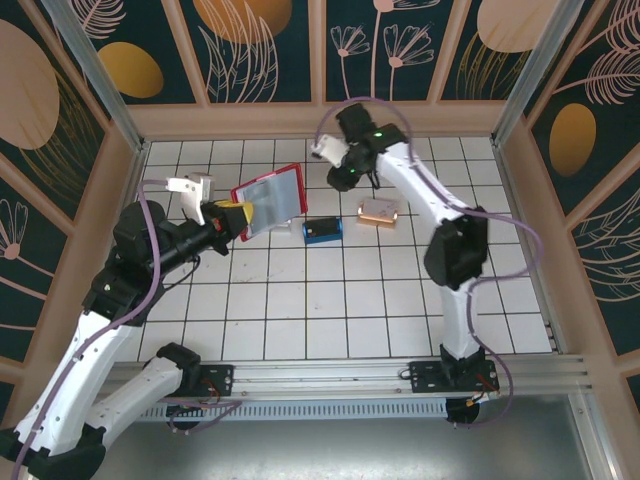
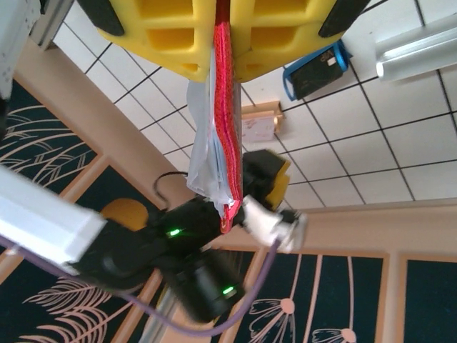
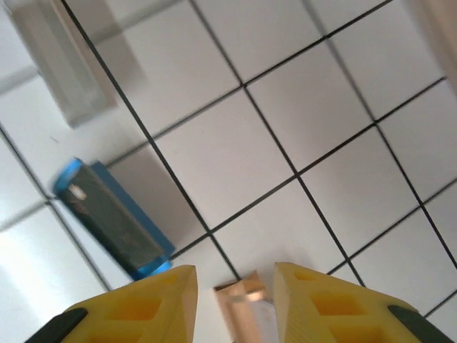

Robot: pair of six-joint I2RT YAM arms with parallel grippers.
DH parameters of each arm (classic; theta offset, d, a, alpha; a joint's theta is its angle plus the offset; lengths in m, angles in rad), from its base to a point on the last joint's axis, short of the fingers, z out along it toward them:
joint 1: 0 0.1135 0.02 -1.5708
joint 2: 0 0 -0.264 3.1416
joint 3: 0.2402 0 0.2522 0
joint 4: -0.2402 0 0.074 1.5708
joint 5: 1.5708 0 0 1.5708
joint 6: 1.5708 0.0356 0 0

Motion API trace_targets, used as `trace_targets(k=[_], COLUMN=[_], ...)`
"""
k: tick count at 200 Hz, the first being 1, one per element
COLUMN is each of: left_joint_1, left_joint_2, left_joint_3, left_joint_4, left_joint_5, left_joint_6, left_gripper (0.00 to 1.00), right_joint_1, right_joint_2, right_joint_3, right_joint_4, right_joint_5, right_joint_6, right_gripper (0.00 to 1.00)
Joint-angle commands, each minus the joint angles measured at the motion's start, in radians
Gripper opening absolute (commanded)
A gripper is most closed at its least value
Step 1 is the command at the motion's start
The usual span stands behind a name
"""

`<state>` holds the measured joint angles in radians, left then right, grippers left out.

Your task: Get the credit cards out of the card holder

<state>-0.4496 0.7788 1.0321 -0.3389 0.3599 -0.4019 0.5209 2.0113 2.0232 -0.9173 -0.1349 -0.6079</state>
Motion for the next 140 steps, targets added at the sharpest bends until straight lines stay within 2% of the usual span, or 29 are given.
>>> trace_targets(k=[1,15,32,56,66,82,101,140], left_joint_1=[0.008,0.009,0.008,0.008,0.008,0.008,0.008,0.008], left_joint_2=[-0.003,0.001,0.013,0.040,0.056,0.080,0.107,0.130], left_joint_3=[-0.027,-0.045,-0.053,-0.091,-0.093,-0.092,-0.091,-0.083], left_joint_4=[0.142,0.192,0.254,0.344,0.365,0.390,0.421,0.487], left_joint_5=[0.060,0.079,0.102,0.124,0.130,0.137,0.156,0.192], left_joint_6=[-0.061,-0.086,-0.116,-0.170,-0.186,-0.203,-0.228,-0.271], left_gripper=[0.00,0.00,0.00,0.00,0.00,0.00,0.00,0.00], right_joint_1=[-0.008,-0.018,-0.029,-0.010,0.020,0.156,0.285,0.417], right_joint_2=[-0.240,-0.350,-0.431,-0.505,-0.535,-0.590,-0.616,-0.570], right_joint_3=[-0.143,-0.218,-0.223,-0.214,-0.226,-0.270,-0.294,-0.279], right_joint_4=[0.123,0.197,0.188,0.172,0.182,0.252,0.310,0.295], right_joint_5=[-0.137,-0.085,-0.084,-0.192,-0.239,-0.234,-0.141,0.056], right_joint_6=[0.268,0.435,0.594,0.736,0.740,0.732,0.735,0.744], right_gripper=[0.34,0.38,0.37,0.37,0.39,0.45,0.51,0.58])
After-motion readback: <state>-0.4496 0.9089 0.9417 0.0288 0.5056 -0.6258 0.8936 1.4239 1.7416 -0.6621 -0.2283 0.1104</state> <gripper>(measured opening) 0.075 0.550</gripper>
